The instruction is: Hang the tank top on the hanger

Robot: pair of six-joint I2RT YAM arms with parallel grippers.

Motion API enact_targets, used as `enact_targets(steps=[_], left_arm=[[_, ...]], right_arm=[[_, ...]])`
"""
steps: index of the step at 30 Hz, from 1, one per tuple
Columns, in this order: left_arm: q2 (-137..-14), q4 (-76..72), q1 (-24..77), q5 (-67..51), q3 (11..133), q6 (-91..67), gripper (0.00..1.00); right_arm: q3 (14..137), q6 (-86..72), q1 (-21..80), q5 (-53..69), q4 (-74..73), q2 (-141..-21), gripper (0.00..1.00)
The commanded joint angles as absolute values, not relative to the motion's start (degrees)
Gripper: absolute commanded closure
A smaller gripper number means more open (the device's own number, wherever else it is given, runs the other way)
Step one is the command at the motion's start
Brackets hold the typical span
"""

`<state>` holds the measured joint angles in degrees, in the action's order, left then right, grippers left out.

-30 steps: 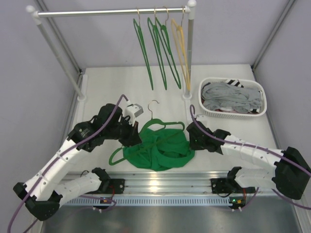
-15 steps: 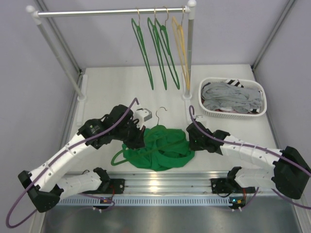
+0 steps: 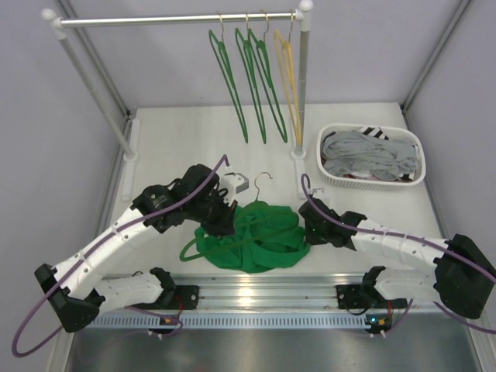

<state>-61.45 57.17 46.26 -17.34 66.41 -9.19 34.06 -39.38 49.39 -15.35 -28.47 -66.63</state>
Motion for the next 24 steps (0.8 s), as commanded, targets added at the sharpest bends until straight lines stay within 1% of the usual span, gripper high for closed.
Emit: enact_targets(steps=[1,6,10,16,24], left_arm=[[-61.3,57.1,46.6,-19.2,70.2,-7.9,1.00],[-61.6,58.7,46.8,-18.4,72.1,-7.3,1.00],[-61.6,59.9,47.4,-19.2,73.4,-6.9,1.00],[-62.7,60.2,50.4,-19.5,72.2,-7.4,1.00],[-65.4,60.0,51.2,-16.7,72.3,-7.1,1.00]], right_arm=[[33.5,-38.4,49.4,-15.6,-26.1,-64.8,0.94],[33.7,-37.7,48.7,-15.3,-26.2,-64.4,0.99],[33.8,-37.1,47.9,-14.9,-26.3,-64.2,1.00],[34.2,-36.7,47.0,-14.7,-26.3,-63.4,1.00],[34.5,-35.6,46.2,-14.2,-27.1,-61.4,1.00]])
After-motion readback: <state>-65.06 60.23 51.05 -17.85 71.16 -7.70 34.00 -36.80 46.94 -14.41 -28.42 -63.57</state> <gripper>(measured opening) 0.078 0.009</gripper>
